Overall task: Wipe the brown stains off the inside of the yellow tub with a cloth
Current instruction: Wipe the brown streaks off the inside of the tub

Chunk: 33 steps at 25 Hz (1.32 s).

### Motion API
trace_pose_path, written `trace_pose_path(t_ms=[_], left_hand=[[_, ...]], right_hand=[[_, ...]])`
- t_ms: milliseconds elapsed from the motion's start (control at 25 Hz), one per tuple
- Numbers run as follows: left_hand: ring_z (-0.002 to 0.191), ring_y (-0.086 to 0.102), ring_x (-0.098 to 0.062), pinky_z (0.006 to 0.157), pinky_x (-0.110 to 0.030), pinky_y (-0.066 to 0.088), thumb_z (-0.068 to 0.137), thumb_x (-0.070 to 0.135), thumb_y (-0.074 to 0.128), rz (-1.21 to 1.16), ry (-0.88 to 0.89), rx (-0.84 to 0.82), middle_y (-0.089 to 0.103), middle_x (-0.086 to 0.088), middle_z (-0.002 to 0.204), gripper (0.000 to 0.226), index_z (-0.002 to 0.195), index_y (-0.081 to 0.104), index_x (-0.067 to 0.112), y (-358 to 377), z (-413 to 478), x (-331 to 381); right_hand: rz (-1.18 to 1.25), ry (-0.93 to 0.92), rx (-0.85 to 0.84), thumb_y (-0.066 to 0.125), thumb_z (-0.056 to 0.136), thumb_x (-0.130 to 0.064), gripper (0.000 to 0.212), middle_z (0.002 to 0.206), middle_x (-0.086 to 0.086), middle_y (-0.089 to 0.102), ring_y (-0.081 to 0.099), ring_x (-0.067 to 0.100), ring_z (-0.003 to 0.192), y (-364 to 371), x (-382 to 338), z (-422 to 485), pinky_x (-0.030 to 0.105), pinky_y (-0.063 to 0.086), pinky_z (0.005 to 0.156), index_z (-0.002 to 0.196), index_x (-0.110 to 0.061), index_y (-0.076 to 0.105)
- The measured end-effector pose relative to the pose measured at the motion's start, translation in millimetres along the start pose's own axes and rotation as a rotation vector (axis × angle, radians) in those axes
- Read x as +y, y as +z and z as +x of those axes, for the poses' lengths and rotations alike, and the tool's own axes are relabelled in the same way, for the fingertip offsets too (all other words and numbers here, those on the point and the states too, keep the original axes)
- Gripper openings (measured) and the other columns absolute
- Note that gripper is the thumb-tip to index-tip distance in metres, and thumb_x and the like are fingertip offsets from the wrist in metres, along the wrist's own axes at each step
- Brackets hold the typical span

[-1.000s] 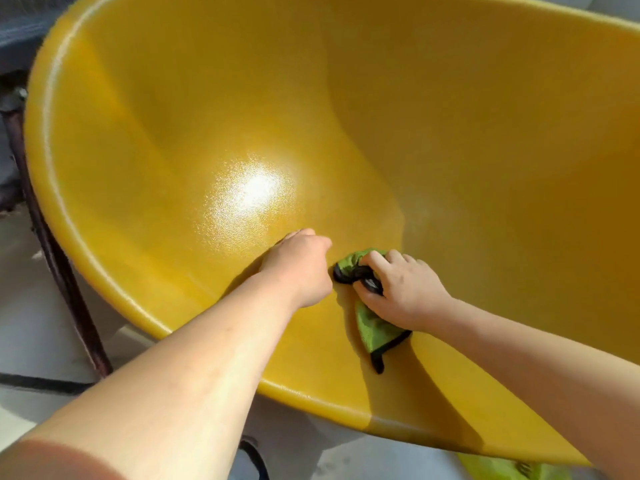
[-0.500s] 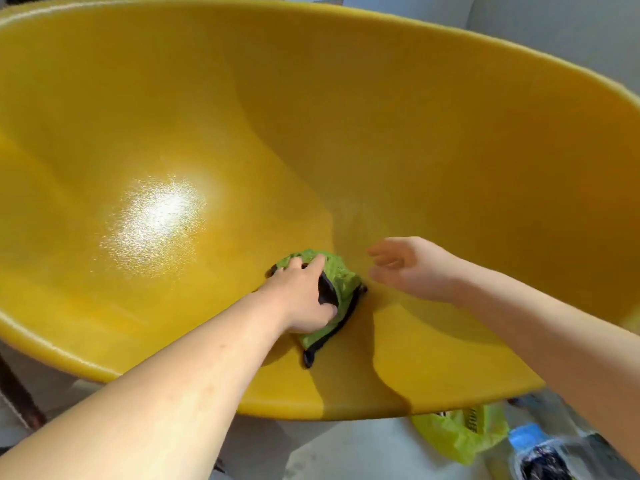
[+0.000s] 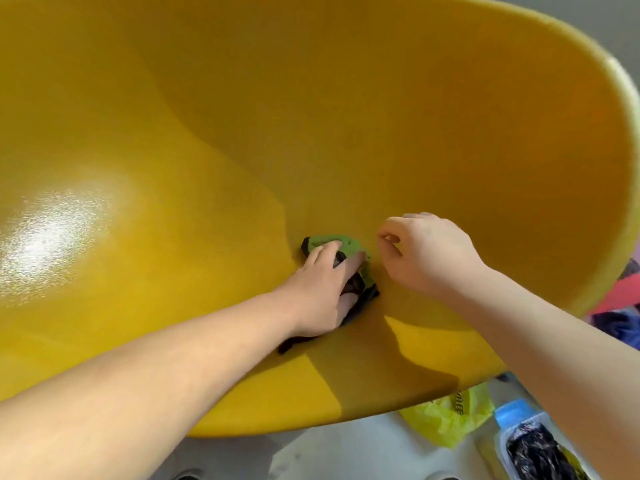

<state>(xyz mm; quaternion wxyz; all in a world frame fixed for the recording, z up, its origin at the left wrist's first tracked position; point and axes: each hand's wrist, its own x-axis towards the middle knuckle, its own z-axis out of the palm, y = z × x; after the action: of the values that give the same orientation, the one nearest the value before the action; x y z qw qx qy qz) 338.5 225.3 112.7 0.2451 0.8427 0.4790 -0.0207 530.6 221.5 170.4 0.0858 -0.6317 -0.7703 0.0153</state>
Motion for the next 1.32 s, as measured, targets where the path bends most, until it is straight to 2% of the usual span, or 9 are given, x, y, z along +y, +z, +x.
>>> trace_pose_path(t_ms=[200, 320, 480, 720, 920, 1000, 1120, 1240, 1320], left_hand=[[0.15, 0.018, -0.034, 0.116, -0.052, 0.032, 0.1, 0.027, 0.048, 0.228, 0.026, 0.125, 0.017, -0.009, 0.163, 0.064, 0.158, 0.02, 0.032, -35.6, 56.3, -59.8], [0.147, 0.022, -0.034, 0.114, -0.05, 0.033, 0.095, 0.021, 0.051, 0.257, -0.222, 0.226, 0.022, -0.009, 0.16, 0.065, 0.154, 0.026, 0.03, -49.6, 60.3, -87.9], [0.119, 0.041, -0.036, 0.098, -0.048, 0.041, 0.087, 0.042, 0.046, 0.327, -0.505, 0.271, 0.043, -0.016, 0.129, 0.047, 0.128, 0.04, 0.018, -24.5, 22.1, -61.1], [0.11, 0.039, -0.028, 0.087, -0.046, 0.048, 0.092, 0.052, 0.041, 0.193, -0.049, 0.074, 0.037, -0.005, 0.114, 0.046, 0.13, 0.034, 0.026, 14.5, -36.1, 3.7], [0.12, 0.041, -0.036, 0.093, -0.046, 0.042, 0.099, 0.045, 0.045, -0.033, -0.38, 0.225, 0.042, -0.012, 0.127, 0.043, 0.136, 0.036, 0.023, 15.2, 4.7, 36.3], [0.118, 0.045, -0.04, 0.095, -0.046, 0.042, 0.098, 0.047, 0.048, -0.162, -0.235, 0.253, 0.044, -0.013, 0.125, 0.046, 0.136, 0.039, 0.023, 27.8, 11.7, 90.8], [0.122, 0.043, -0.04, 0.099, -0.049, 0.042, 0.09, 0.042, 0.047, -0.377, 0.081, 0.293, 0.045, -0.014, 0.129, 0.055, 0.139, 0.043, 0.019, 26.8, 25.7, 153.7], [0.131, 0.04, -0.04, 0.105, -0.053, 0.039, 0.084, 0.032, 0.046, -0.375, 0.216, 0.375, 0.041, -0.015, 0.14, 0.061, 0.143, 0.041, 0.016, -6.8, 73.7, 169.8], [0.134, 0.04, -0.038, 0.106, -0.051, 0.04, 0.084, 0.028, 0.046, -0.316, 0.238, 0.459, 0.039, -0.012, 0.146, 0.061, 0.144, 0.04, 0.021, -34.9, 108.6, 169.2]], right_hand=[[0.001, 0.045, 0.037, 0.052, 0.095, -0.025, 0.02, 0.089, 0.001, 0.07, 0.063, 0.033, 0.092, 17.0, -7.8, 12.7, 0.035, 0.043, 0.07, 0.097, -0.023, 0.072], [0.041, 0.07, -0.028, 0.053, 0.097, -0.031, 0.021, 0.092, -0.001, 0.072, 0.064, 0.03, 0.095, 18.9, -6.3, 7.7, 0.034, 0.047, 0.075, 0.1, -0.025, 0.073], [0.053, 0.113, -0.133, 0.053, 0.098, -0.04, 0.026, 0.098, -0.002, 0.072, 0.065, 0.027, 0.102, 18.4, 1.3, 0.4, 0.033, 0.044, 0.078, 0.106, -0.027, 0.073], [0.082, 0.062, -0.233, 0.059, 0.096, -0.042, 0.027, 0.11, -0.001, 0.07, 0.062, 0.027, 0.113, -0.3, 19.6, -14.5, 0.041, 0.056, 0.089, 0.113, -0.027, 0.073], [-0.083, 0.077, 0.062, 0.06, 0.094, -0.031, 0.02, 0.087, 0.001, 0.071, 0.065, 0.031, 0.091, -38.3, 50.3, -37.9, 0.042, 0.05, 0.087, 0.094, -0.022, 0.078], [-0.204, 0.091, 0.275, 0.058, 0.093, -0.029, 0.022, 0.082, 0.003, 0.071, 0.065, 0.034, 0.087, -58.6, 69.0, -46.2, 0.051, 0.043, 0.106, 0.088, -0.021, 0.078], [-0.288, 0.101, 0.466, 0.053, 0.094, -0.019, 0.025, 0.107, 0.006, 0.075, 0.065, 0.034, 0.109, -85.5, 92.0, -56.8, 0.058, 0.017, 0.126, 0.102, -0.022, 0.078], [-0.12, 0.154, 0.573, 0.042, 0.089, -0.009, 0.052, 0.146, 0.019, 0.057, 0.045, 0.041, 0.142, -92.0, 102.9, -66.1, 0.059, 0.031, 0.121, 0.135, -0.013, 0.065], [-0.049, 0.152, 0.578, 0.032, 0.085, -0.009, 0.062, 0.151, 0.023, 0.05, 0.038, 0.044, 0.148, -87.1, 108.2, -68.6, 0.058, 0.037, 0.118, 0.14, -0.008, 0.061]])
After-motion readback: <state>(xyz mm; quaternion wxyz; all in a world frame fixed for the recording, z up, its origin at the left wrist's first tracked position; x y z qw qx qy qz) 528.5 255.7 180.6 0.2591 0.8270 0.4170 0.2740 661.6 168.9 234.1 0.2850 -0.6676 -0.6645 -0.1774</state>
